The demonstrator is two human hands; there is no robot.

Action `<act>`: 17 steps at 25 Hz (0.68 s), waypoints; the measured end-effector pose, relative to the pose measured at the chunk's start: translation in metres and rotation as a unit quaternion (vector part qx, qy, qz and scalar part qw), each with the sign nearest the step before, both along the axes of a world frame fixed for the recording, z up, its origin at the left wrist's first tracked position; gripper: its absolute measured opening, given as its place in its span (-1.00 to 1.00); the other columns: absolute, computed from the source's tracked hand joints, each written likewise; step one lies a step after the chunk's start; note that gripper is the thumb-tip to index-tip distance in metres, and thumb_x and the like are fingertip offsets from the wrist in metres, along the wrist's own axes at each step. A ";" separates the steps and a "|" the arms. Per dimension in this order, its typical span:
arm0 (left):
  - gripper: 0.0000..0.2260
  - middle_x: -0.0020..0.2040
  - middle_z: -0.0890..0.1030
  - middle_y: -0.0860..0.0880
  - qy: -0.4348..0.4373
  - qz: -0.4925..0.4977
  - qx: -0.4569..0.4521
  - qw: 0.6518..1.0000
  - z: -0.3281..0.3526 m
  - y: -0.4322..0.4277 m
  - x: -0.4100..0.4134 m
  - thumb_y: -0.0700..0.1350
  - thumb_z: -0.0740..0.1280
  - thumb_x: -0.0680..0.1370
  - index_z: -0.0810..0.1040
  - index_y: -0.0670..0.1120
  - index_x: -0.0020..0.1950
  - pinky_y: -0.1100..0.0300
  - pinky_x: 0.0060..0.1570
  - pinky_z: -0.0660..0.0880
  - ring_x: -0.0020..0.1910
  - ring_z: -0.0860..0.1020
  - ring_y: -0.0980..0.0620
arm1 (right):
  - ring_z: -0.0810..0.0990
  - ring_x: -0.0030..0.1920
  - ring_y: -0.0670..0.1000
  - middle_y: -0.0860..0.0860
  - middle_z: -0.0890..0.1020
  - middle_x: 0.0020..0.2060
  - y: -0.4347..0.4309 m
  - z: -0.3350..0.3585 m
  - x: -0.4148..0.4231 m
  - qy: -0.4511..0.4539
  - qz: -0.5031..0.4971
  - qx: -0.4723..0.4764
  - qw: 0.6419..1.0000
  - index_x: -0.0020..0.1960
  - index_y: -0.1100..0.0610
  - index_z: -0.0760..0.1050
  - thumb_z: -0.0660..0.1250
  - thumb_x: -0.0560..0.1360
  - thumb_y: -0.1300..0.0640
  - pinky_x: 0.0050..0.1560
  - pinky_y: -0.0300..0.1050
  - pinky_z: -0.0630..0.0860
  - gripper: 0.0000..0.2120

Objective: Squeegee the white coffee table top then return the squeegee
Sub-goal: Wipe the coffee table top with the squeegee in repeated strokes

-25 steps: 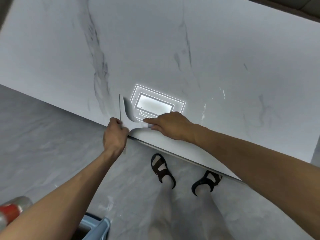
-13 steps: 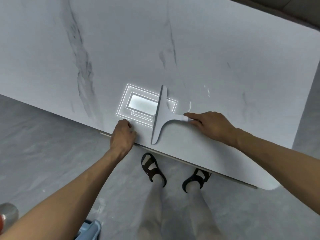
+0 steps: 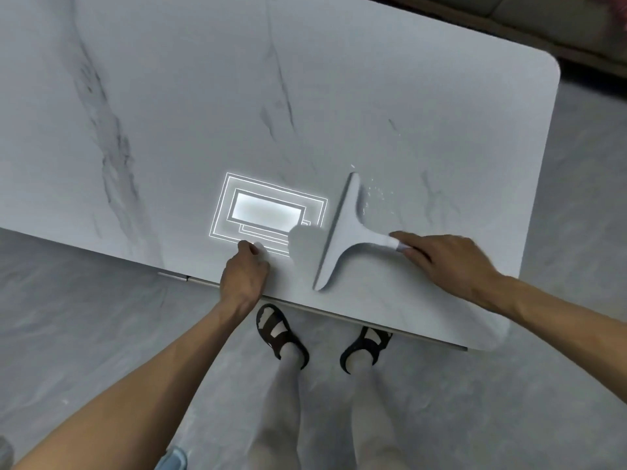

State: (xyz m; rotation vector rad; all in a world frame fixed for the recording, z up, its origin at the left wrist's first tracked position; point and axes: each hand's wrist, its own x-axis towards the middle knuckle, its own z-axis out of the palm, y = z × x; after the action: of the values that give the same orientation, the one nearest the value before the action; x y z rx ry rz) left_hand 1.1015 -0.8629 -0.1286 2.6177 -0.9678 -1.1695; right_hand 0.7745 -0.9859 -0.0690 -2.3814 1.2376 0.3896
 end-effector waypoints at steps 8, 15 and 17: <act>-0.75 0.01 0.59 -0.10 -0.047 -0.002 -0.011 0.999 -0.008 0.023 -0.003 -0.17 0.26 0.50 0.41 -0.12 0.18 0.14 -0.19 0.38 -0.09 0.53 -0.12 | 0.59 -0.24 0.12 0.02 0.62 -0.20 0.065 -0.054 0.084 -0.058 0.203 0.069 0.975 0.41 -0.24 0.34 0.05 0.63 -0.15 -0.27 -0.14 0.29 -0.63; -0.67 -0.02 0.52 -0.05 0.052 -0.018 0.025 0.998 -0.010 0.014 -0.072 -0.18 0.23 0.47 0.37 -0.12 0.23 0.16 -0.21 0.35 -0.11 0.52 -0.08 | 0.58 -0.21 -0.03 -0.15 0.51 -0.25 0.004 -0.033 -0.066 0.014 0.118 0.032 0.992 0.39 -0.36 0.26 -0.17 0.57 -0.25 -0.28 -0.18 0.25 -0.55; -0.69 0.05 0.52 -0.09 0.065 -0.002 0.032 0.997 -0.009 0.006 -0.088 -0.17 0.25 0.47 0.38 -0.13 0.21 0.14 -0.13 0.35 -0.07 0.48 -0.08 | 0.57 -0.19 -0.06 -0.18 0.50 -0.25 -0.011 -0.021 -0.104 0.069 0.089 0.038 0.993 0.40 -0.41 0.20 -0.21 0.57 -0.25 -0.25 -0.18 0.30 -0.55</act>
State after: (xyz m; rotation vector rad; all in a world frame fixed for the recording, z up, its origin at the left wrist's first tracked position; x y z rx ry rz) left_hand 1.0131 -0.8569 -0.1373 2.5510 -0.9261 -1.3752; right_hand 0.6706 -0.9969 -0.0896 -2.4415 1.0506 0.6542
